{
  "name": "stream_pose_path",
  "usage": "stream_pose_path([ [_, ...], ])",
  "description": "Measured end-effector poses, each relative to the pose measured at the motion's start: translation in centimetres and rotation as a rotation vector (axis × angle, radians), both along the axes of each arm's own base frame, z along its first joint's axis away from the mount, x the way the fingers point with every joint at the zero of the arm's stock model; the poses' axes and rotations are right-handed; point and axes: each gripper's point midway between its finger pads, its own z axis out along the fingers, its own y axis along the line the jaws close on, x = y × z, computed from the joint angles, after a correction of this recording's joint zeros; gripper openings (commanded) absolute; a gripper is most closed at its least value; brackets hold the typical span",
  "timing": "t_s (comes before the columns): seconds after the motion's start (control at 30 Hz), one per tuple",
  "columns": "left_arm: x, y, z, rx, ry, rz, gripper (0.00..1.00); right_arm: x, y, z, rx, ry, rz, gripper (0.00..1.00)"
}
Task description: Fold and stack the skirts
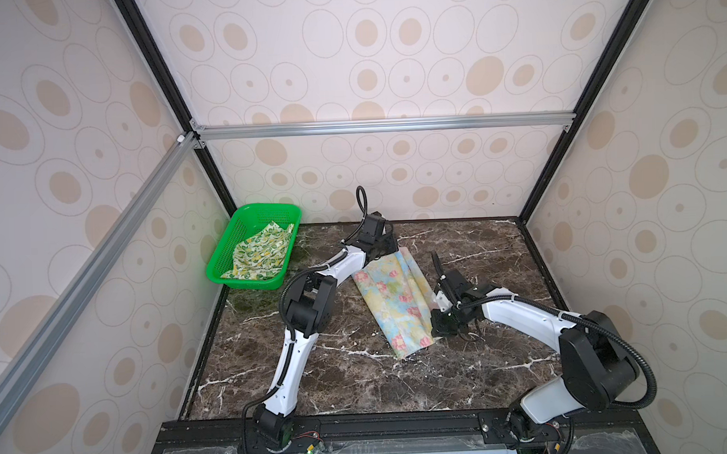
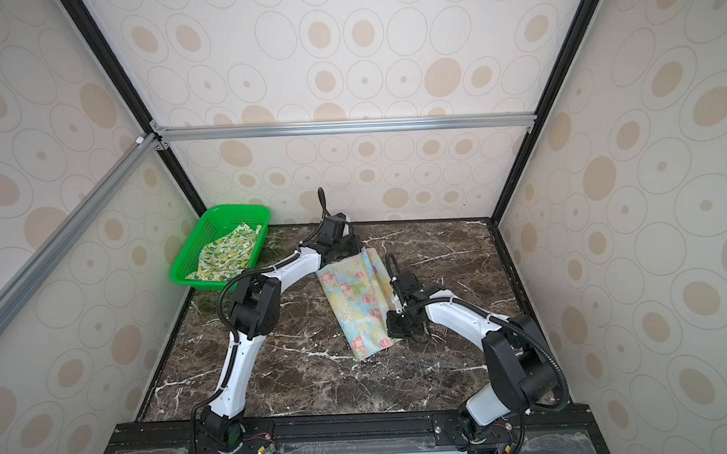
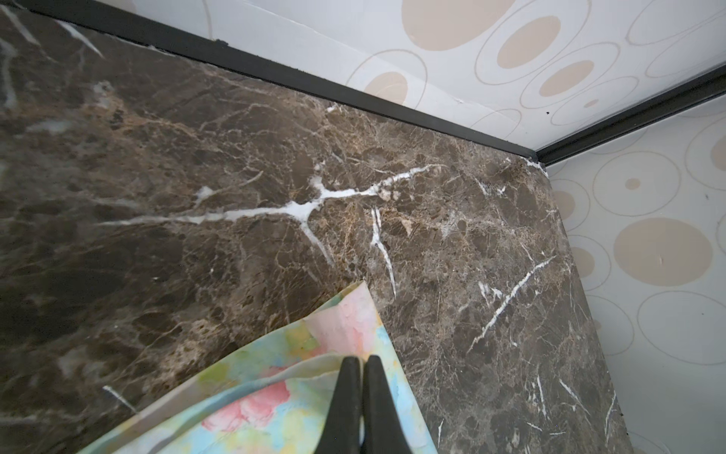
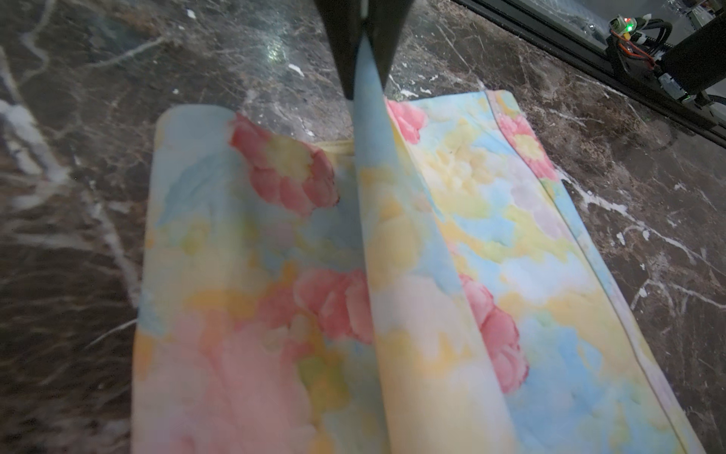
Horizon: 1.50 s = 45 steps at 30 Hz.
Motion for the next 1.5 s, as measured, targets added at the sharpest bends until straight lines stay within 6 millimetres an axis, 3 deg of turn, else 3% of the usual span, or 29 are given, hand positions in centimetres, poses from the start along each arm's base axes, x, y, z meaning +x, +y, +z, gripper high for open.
stream_pose_path([
  [0.33,0.6,0.0,0.8,-0.020,-0.025,0.022,0.00,0.8,-0.6,1.3,-0.051,-0.026,0.006,0.03],
  [0.7,0.9,-0.3,0.8,-0.046,-0.029,0.031,0.02,1.4,-1.6,0.5,-0.101,-0.020,-0.008,0.13],
  [0.8,1.1,-0.5,0.2,-0.060,-0.025,0.032,0.42,1.6,-2.0,0.1,-0.124,-0.017,-0.008,0.32],
  [0.83,1.2,-0.6,0.0,-0.062,-0.025,0.029,0.48,1.7,-2.1,0.0,-0.131,-0.016,-0.004,0.36],
  [0.97,1.2,-1.0,-1.1,-0.081,-0.012,0.023,0.54,2.3,-2.9,-0.4,-0.174,-0.023,-0.018,0.43],
  [1.17,1.1,-1.0,-0.6,-0.100,-0.031,0.009,0.50,3.2,-3.7,0.6,-0.208,-0.079,-0.023,0.44],
  [1.33,-0.6,0.0,-0.8,-0.079,-0.010,-0.001,0.50,3.2,-3.0,2.5,-0.148,-0.129,-0.006,0.44],
  [1.5,-2.6,1.1,-1.3,-0.022,0.007,-0.027,0.48,2.8,-2.6,1.3,-0.129,-0.103,0.003,0.44],
])
